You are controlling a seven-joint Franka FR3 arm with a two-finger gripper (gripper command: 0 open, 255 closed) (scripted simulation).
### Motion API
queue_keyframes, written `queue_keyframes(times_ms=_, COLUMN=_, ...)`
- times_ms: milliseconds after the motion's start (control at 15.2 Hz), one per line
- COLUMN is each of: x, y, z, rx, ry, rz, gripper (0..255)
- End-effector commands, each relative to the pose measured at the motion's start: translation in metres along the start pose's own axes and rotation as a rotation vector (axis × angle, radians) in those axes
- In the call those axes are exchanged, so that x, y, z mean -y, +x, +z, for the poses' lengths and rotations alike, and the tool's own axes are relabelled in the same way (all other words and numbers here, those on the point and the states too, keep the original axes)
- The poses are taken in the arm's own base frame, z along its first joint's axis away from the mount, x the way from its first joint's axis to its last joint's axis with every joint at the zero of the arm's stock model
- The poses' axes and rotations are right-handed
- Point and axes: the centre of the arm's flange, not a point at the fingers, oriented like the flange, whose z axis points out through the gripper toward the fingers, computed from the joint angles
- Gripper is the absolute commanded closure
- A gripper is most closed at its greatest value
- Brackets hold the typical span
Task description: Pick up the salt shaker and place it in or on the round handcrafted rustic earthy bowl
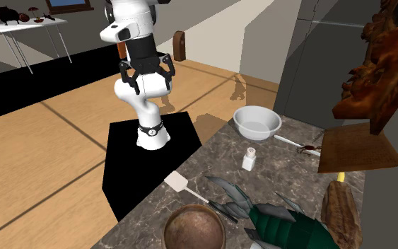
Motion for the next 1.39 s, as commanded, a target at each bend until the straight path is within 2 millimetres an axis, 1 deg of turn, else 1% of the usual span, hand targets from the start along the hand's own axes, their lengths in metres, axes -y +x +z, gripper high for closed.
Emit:
queue_keyframes(times_ms=0, x=0.0, y=0.0, z=0.0, rx=0.0, ry=0.0, rz=0.0, gripper=0)
queue_keyframes(times_ms=1320, x=0.221, y=0.028, z=0.157, rx=0.009, ry=-0.069, rz=-0.019, gripper=0)
